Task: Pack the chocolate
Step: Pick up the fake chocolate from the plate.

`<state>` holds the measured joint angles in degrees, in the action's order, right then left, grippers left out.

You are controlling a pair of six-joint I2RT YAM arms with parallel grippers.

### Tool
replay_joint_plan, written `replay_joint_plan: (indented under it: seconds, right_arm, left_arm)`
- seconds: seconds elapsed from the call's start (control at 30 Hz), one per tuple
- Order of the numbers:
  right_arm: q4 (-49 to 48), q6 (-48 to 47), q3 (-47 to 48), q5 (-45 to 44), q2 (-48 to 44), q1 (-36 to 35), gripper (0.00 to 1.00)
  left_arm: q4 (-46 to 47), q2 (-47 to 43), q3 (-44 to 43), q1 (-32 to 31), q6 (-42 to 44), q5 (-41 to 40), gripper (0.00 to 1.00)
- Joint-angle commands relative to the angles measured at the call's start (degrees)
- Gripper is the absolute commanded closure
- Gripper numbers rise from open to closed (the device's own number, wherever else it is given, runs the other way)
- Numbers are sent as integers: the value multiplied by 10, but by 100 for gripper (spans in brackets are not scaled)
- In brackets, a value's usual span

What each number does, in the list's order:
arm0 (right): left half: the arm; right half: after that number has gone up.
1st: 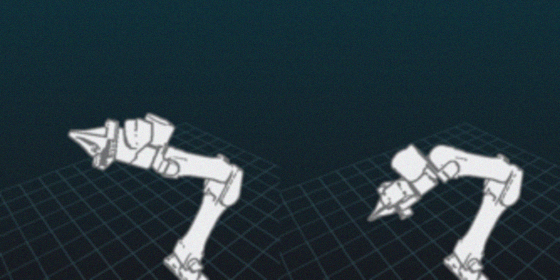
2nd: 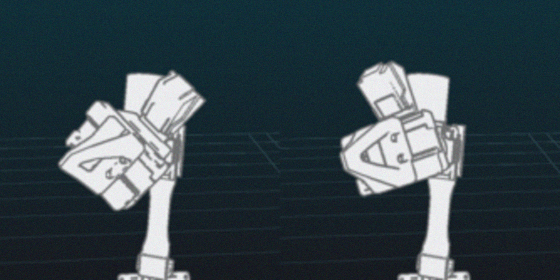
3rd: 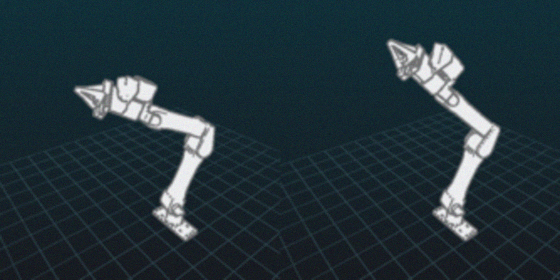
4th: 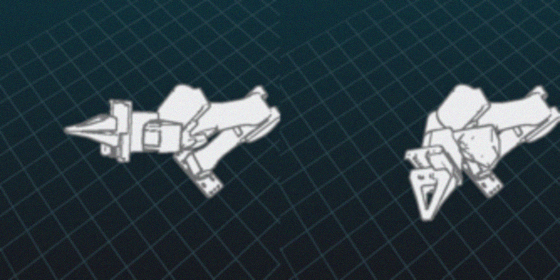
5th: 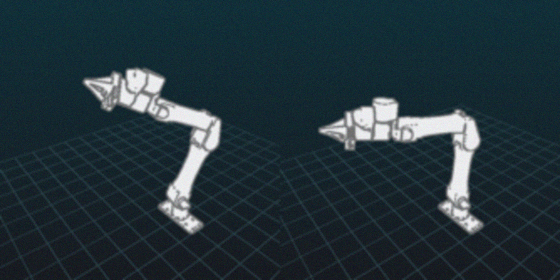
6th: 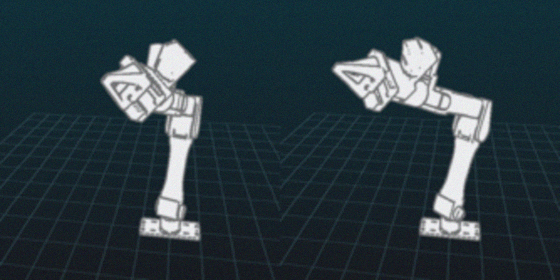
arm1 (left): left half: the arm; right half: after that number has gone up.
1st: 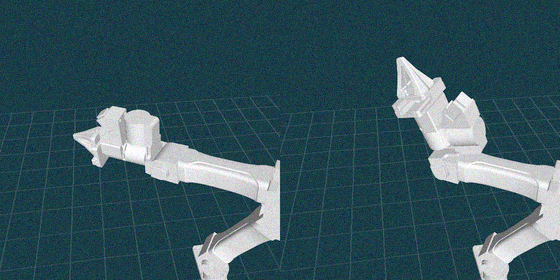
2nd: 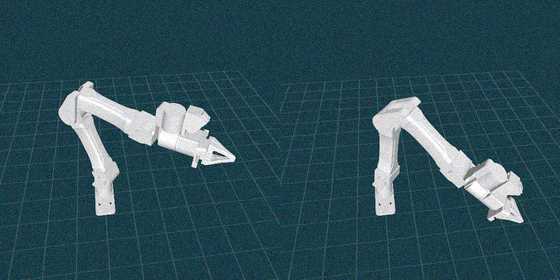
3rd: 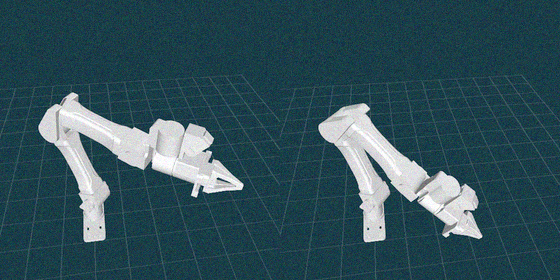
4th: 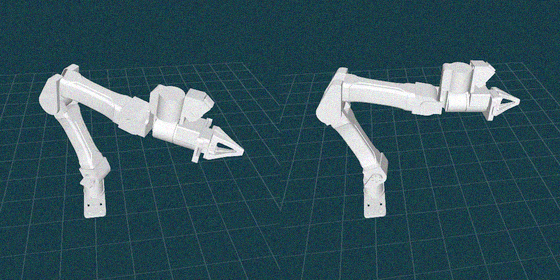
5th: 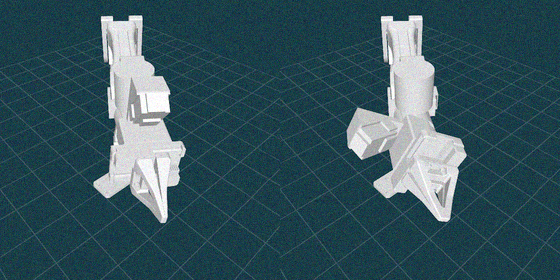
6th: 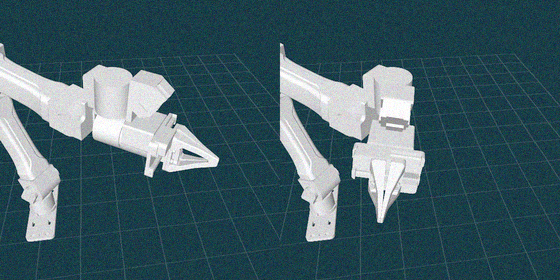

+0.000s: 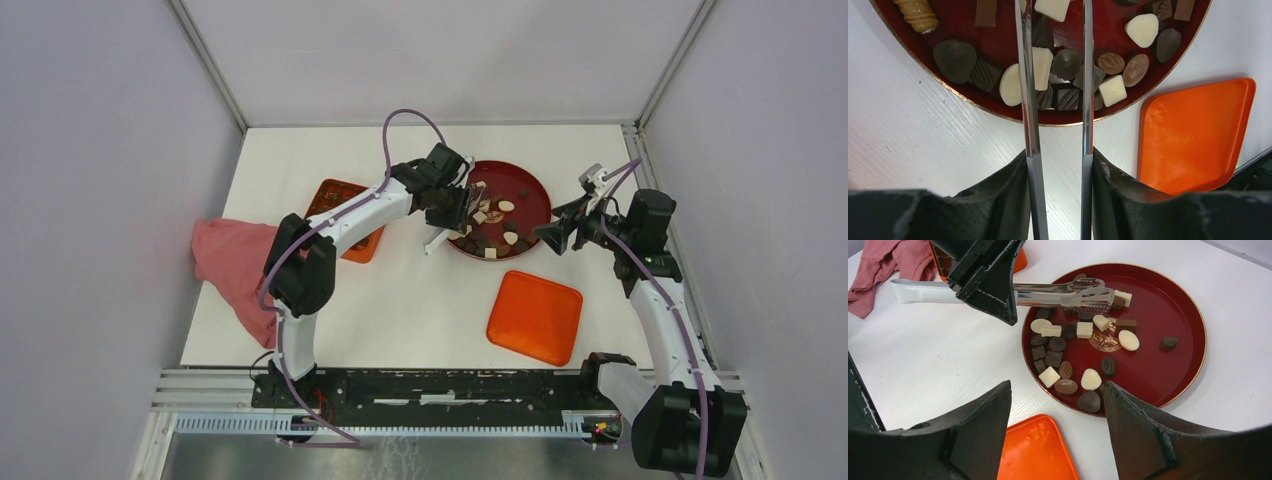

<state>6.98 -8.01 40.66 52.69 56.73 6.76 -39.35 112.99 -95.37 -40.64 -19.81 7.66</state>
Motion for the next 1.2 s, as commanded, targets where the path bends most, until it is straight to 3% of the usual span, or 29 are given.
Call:
replay_joint_plan:
  seconds: [0.0,0.33,0.97,1.17]
  right_arm:
    - [-20,-1,-2,13,1,2,27]
    - [-23,2,-4,19,3,2,27]
    - [-26,5,-4,28,-1,2,27]
    - [-25,4,-4,30,-2,1,27]
  left_arm:
    - [-1,16,-46,-1,28,1,53]
    - [-33,53,-98,-9,34,-37,51]
    - [-42,76,-110,-39,32,-47,51]
    - [-74,103,-147,-51,34,-95,51]
